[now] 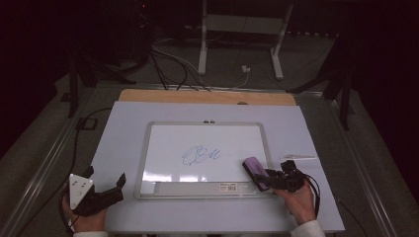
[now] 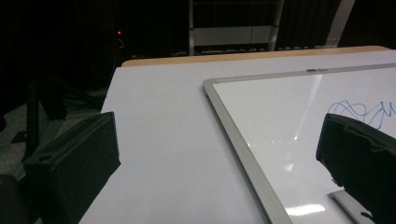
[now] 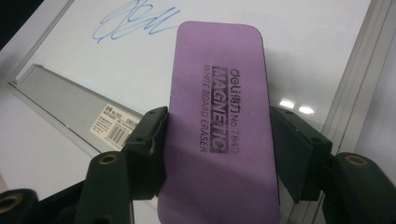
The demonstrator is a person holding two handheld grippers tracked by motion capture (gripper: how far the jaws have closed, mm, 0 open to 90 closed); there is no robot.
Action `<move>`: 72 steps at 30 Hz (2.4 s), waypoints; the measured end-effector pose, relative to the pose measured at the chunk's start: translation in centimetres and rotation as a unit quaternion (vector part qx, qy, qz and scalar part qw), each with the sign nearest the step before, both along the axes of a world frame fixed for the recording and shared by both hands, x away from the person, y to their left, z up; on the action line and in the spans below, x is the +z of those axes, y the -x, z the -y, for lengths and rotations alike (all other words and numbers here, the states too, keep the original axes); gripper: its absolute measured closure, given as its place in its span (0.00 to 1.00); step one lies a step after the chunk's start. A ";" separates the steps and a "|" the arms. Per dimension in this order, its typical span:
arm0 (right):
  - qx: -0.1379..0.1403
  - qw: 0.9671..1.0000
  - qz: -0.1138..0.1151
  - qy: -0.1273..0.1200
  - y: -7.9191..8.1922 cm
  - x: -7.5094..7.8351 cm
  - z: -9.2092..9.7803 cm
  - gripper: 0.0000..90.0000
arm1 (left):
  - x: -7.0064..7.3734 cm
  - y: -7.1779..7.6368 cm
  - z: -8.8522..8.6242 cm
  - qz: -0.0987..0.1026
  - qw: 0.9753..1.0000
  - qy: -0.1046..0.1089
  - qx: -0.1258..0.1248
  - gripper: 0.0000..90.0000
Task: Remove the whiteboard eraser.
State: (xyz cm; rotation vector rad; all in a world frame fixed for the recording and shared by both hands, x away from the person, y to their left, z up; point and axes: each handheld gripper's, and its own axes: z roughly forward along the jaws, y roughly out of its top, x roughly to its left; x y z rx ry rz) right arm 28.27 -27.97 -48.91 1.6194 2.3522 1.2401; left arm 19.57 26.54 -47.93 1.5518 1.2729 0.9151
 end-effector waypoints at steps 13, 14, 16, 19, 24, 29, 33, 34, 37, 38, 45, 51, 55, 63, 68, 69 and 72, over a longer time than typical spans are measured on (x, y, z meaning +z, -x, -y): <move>-0.004 1.000 0.030 0.004 -0.1 1.1 -0.2 0.46 | 0.0 0.0 0.0 0.000 1.000 -0.002 -0.001 0.00; -0.004 0.999 0.035 0.003 -0.2 1.3 -0.3 0.46 | 0.0 0.1 0.0 0.000 1.000 -0.002 -0.001 0.00; -0.003 0.999 0.037 0.002 -0.3 1.4 -0.4 0.46 | 0.0 0.1 0.0 0.000 1.000 -0.002 0.000 0.00; 0.000 0.999 0.045 0.000 -0.5 1.8 -0.7 0.46 | 0.0 0.1 0.0 0.000 1.000 -0.002 0.000 0.00; 0.008 0.998 0.060 -0.004 -0.9 2.3 -1.2 0.46 | 0.0 0.1 0.0 0.000 1.000 -0.003 0.000 0.00; 0.011 0.997 0.072 -0.003 -1.3 2.9 -1.6 0.46 | 0.0 0.1 -0.1 0.000 1.000 -0.002 0.002 0.00; 0.018 0.997 0.079 -0.002 -1.6 3.3 -1.9 0.46 | 0.0 0.1 0.0 0.000 1.000 -0.002 0.001 0.00; 0.020 0.996 0.082 0.000 -1.8 3.4 -2.1 0.46 | 0.0 0.1 0.0 0.000 1.000 -0.002 0.002 0.00; 0.021 0.996 0.085 0.001 -1.9 3.5 -2.3 0.46 | 0.0 0.2 -0.1 0.000 1.000 -0.002 0.002 0.00; 0.023 0.996 0.088 0.002 -2.0 3.6 -2.4 0.46 | 0.0 0.2 -0.1 0.000 1.000 -0.003 0.003 0.00; 0.030 0.995 0.099 0.010 -2.4 3.9 -3.1 0.46 | 0.0 0.2 -0.2 -0.002 1.000 -0.002 0.003 0.00; 0.038 0.994 0.106 0.017 -2.8 4.1 -3.8 0.46 | -0.1 0.1 -0.2 -0.002 1.000 -0.001 0.004 0.00; 0.044 0.993 0.112 0.021 -3.1 4.2 -4.3 0.46 | -0.1 0.1 -0.2 -0.001 1.000 -0.001 0.005 0.00; 0.051 0.992 0.117 0.025 -3.3 4.3 -5.0 0.46 | -0.1 0.1 -0.2 -0.001 1.000 -0.001 0.006 0.00; 0.056 0.991 0.121 0.028 -3.5 4.4 -5.5 0.46 | -0.1 0.1 -0.2 -0.002 1.000 -0.001 0.006 0.00; 0.057 0.990 0.123 0.029 -3.5 4.4 -5.6 0.46 | -0.1 0.1 -0.2 -0.001 1.000 -0.001 0.006 0.00; 0.060 0.990 0.123 0.032 -3.6 4.4 -5.9 0.46 | -0.1 0.1 -0.2 -0.002 1.000 -0.002 0.005 0.00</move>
